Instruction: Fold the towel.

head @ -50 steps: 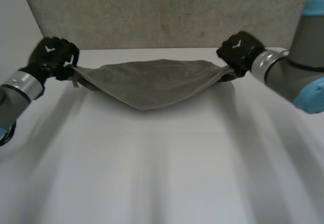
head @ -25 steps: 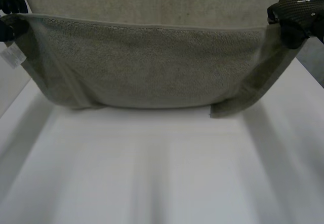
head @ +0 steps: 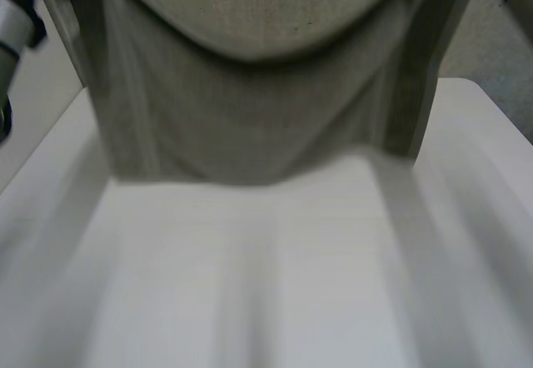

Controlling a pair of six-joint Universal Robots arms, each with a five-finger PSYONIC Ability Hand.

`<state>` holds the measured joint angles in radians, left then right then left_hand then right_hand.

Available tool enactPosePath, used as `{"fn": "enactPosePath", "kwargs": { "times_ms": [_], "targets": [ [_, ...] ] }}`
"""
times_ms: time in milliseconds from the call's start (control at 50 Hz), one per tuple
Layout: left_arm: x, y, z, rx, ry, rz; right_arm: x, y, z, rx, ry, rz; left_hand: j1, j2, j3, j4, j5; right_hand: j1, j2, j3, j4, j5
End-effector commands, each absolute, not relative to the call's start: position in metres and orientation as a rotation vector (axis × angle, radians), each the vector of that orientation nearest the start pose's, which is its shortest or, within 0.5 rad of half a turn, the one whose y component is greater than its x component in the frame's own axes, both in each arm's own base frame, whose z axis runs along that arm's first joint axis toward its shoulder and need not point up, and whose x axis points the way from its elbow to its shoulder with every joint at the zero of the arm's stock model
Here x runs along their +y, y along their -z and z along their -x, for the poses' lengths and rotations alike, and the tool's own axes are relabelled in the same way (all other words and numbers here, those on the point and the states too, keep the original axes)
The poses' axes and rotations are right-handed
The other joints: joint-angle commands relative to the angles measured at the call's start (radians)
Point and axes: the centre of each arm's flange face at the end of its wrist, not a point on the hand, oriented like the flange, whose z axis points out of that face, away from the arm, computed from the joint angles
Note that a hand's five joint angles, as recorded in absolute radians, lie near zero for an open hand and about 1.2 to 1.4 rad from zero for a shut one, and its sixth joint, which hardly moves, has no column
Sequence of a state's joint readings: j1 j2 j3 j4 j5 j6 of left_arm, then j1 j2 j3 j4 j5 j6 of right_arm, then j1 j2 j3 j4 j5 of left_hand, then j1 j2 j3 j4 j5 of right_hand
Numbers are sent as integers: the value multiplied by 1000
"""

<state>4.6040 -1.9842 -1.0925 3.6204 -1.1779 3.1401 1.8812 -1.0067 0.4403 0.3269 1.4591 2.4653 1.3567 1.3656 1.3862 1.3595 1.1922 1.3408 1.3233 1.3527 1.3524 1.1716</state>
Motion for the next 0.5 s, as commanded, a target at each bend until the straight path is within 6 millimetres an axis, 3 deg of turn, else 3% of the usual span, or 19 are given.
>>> {"fn": "enactPosePath", "kwargs": {
  "times_ms": [20, 40, 60, 100, 120, 160, 220, 260, 280, 320, 340, 360, 380, 420, 440, 480, 500],
  "targets": [
    [-404, -434, 198, 1352, 3148, -440, -332, -470, -261, 1445, 2772, 950, 40, 31, 10, 37, 30, 55, 73, 44, 44, 50],
    [-405, -435, 194, 1376, 3174, -411, -333, -454, -267, 1501, 2676, 1022, 40, 31, 10, 37, 30, 55, 73, 44, 44, 50],
    [-405, -435, 194, 1376, 3175, -411, -333, -454, -267, 1501, 2675, 1023, 40, 31, 10, 37, 30, 55, 73, 44, 44, 50],
    [-413, -427, 179, 1468, 3176, -337, -334, -427, -273, 1624, 2511, 1116, 40, 31, 10, 37, 30, 55, 73, 44, 44, 50],
    [-413, -427, 179, 1469, 3176, -336, -334, -426, -273, 1625, 2510, 1116, 40, 31, 10, 37, 30, 55, 73, 44, 44, 50],
    [-417, -405, 169, 1600, 3142, -313, -337, -399, -270, 1755, 2371, 1178, 40, 31, 10, 37, 30, 55, 73, 44, 44, 50],
    [-416, -394, 168, 1660, 3119, -344, -338, -386, -270, 1799, 2323, 1201, 40, 31, 10, 37, 30, 55, 73, 44, 44, 50],
    [-410, -372, 170, 1786, 3072, -425, -337, -366, -269, 1852, 2257, 1244, 40, 31, 10, 37, 30, 55, 73, 44, 44, 50],
    [-410, -372, 170, 1787, 3072, -426, -337, -366, -269, 1852, 2257, 1244, 40, 31, 10, 37, 30, 55, 73, 44, 44, 50],
    [-405, -339, 168, 1952, 2991, -468, -333, -344, -267, 1912, 2178, 1284, 40, 31, 10, 37, 30, 55, 73, 44, 44, 50],
    [-405, -339, 168, 1952, 2991, -468, -333, -343, -267, 1912, 2177, 1285, 40, 31, 10, 37, 30, 55, 73, 44, 44, 50],
    [-402, -320, 165, 2035, 2946, -481, -331, -328, -266, 1948, 2115, 1317, 40, 31, 10, 37, 30, 55, 73, 44, 44, 50],
    [-402, -320, 165, 2036, 2946, -481, -331, -328, -266, 1949, 2115, 1318, 40, 31, 10, 37, 30, 55, 73, 44, 44, 50],
    [-390, -286, 161, 2180, 2864, -511, -326, -291, -258, 2013, 1965, 1408, 40, 31, 10, 37, 30, 55, 73, 44, 44, 50],
    [-390, -286, 161, 2180, 2864, -511, -326, -291, -258, 2014, 1964, 1408, 40, 31, 10, 37, 30, 55, 73, 44, 44, 50],
    [-377, -259, 153, 2266, 2792, -546, -316, -263, -250, 2038, 1844, 1494, 40, 31, 10, 37, 30, 55, 73, 44, 44, 50],
    [-377, -259, 153, 2266, 2792, -546, -316, -263, -250, 2038, 1844, 1494, 40, 31, 10, 37, 30, 55, 73, 44, 44, 50]
  ]
}}
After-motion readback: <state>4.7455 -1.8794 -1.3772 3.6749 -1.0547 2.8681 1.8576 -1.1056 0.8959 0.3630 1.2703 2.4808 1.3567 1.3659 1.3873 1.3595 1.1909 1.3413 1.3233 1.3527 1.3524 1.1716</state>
